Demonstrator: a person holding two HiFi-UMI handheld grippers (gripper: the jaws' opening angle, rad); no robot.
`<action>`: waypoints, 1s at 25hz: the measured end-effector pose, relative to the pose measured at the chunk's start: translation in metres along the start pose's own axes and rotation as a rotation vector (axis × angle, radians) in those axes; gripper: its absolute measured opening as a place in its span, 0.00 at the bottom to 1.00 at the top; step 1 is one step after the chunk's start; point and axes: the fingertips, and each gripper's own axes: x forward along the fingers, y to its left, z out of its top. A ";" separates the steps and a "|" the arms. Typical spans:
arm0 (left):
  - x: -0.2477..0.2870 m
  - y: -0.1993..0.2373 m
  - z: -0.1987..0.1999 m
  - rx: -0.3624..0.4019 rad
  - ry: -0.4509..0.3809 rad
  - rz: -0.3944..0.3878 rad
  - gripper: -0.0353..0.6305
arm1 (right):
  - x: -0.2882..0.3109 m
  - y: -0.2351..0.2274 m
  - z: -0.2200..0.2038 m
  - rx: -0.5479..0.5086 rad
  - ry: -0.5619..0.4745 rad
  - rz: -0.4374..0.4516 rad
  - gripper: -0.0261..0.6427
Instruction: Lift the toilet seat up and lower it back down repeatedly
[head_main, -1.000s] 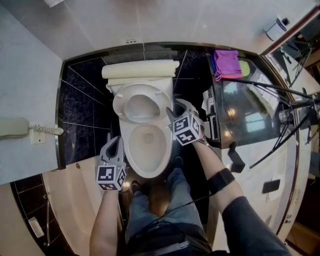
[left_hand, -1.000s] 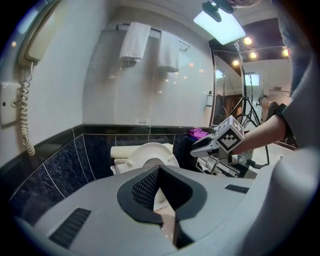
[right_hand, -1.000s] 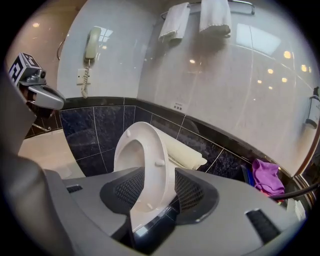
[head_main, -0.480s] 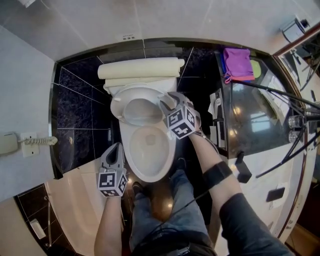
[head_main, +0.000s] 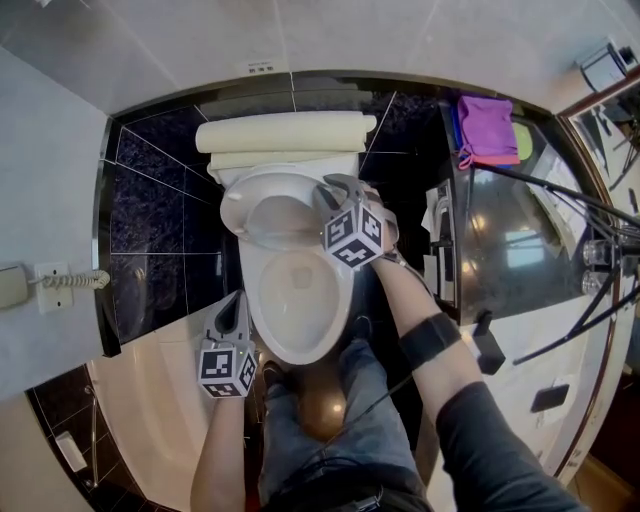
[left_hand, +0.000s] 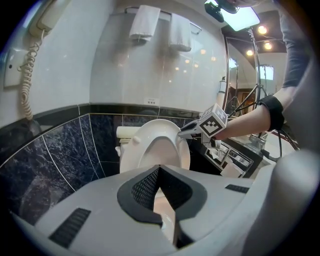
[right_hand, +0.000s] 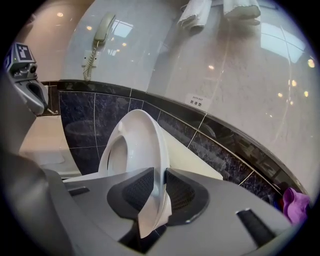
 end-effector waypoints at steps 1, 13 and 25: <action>0.000 0.000 -0.003 -0.003 0.004 0.000 0.05 | 0.000 0.000 0.000 0.002 0.001 -0.001 0.18; -0.002 -0.012 -0.031 -0.030 0.047 -0.033 0.05 | -0.033 0.029 -0.002 -0.056 0.002 -0.001 0.17; -0.005 -0.011 -0.087 -0.073 0.090 -0.066 0.05 | -0.087 0.092 -0.015 -0.162 0.003 -0.053 0.17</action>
